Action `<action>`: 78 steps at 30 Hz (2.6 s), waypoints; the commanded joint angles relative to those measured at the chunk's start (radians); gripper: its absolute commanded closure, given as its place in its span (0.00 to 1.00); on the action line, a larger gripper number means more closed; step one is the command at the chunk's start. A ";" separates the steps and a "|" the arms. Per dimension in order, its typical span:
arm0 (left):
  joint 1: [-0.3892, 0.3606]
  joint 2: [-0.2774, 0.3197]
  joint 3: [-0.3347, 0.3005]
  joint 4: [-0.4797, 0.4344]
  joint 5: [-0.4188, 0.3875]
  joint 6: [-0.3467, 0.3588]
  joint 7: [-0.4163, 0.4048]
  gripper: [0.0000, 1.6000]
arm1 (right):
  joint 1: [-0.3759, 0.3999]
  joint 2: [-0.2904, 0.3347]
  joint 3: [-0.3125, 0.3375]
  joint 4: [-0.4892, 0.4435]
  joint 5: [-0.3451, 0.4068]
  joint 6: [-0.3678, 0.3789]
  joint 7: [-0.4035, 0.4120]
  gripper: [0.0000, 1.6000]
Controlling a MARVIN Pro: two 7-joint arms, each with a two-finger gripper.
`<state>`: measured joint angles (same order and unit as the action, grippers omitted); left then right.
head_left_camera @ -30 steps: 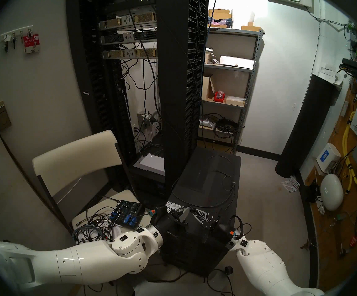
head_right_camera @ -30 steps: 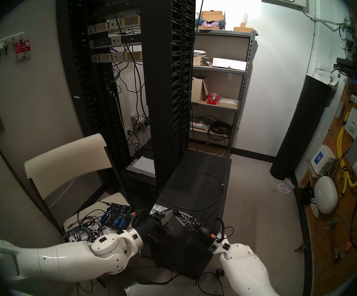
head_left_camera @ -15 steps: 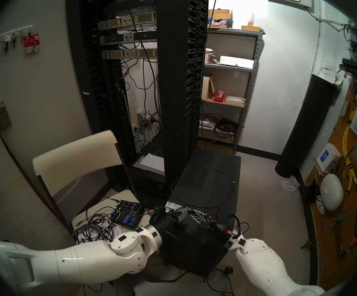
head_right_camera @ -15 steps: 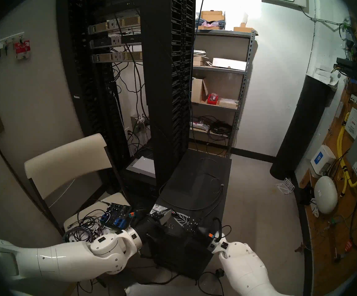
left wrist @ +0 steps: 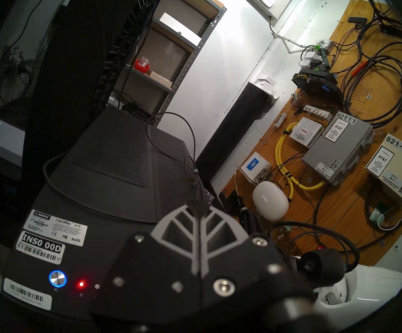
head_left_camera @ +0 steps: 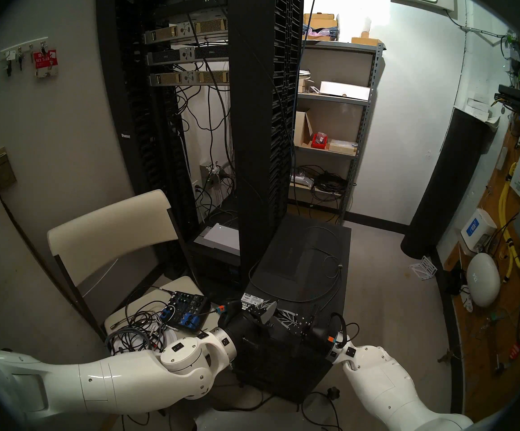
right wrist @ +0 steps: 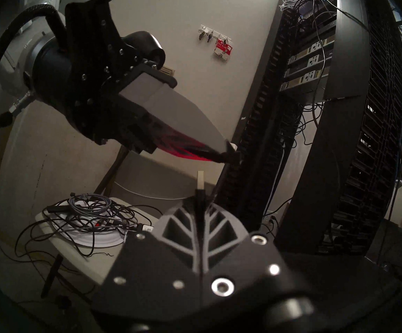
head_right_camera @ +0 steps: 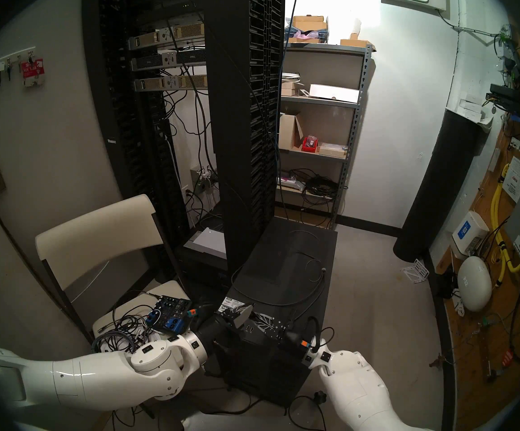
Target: Insert the cable into the workstation's USB slot
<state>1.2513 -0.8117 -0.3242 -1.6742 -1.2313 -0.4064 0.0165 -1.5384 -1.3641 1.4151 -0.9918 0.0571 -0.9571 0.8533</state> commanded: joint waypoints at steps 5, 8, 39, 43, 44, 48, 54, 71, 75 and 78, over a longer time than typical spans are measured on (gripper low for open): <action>-0.037 0.012 -0.059 0.016 0.003 -0.041 0.035 1.00 | -0.092 0.020 0.039 -0.129 0.090 -0.003 0.010 1.00; -0.035 0.017 -0.066 0.039 -0.002 -0.039 0.046 1.00 | -0.127 0.023 0.045 -0.174 0.111 -0.003 0.020 1.00; -0.035 -0.002 -0.038 0.113 0.030 -0.032 0.017 0.89 | -0.134 0.034 0.068 -0.229 0.148 -0.003 0.049 1.00; -0.035 -0.002 -0.038 0.114 0.031 -0.032 0.016 0.89 | -0.090 0.053 0.071 -0.202 0.103 -0.003 0.033 1.00; -0.034 -0.002 -0.038 0.114 0.031 -0.032 0.016 0.89 | -0.079 0.056 0.074 -0.198 0.096 -0.002 0.029 1.00; -0.034 -0.002 -0.039 0.114 0.032 -0.031 0.015 0.89 | -0.024 0.072 0.077 -0.174 0.053 0.059 0.025 1.00; -0.033 -0.003 -0.040 0.115 0.033 -0.030 0.014 0.89 | 0.035 0.096 0.089 -0.166 -0.005 0.147 0.035 1.00; -0.032 -0.003 -0.042 0.116 0.034 -0.027 0.012 0.89 | 0.176 0.121 0.057 -0.129 -0.314 0.340 0.054 1.00; -0.032 -0.003 -0.042 0.115 0.034 -0.027 0.012 0.89 | 0.222 0.081 0.042 -0.063 -0.385 0.330 0.001 1.00; -0.032 -0.003 -0.043 0.115 0.034 -0.027 0.012 0.89 | 0.245 0.059 0.035 -0.013 -0.425 0.324 -0.036 1.00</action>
<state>1.2282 -0.8140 -0.3580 -1.5445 -1.1937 -0.4302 0.0291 -1.3988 -1.2469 1.4673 -1.0763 -0.2994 -0.6155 0.8944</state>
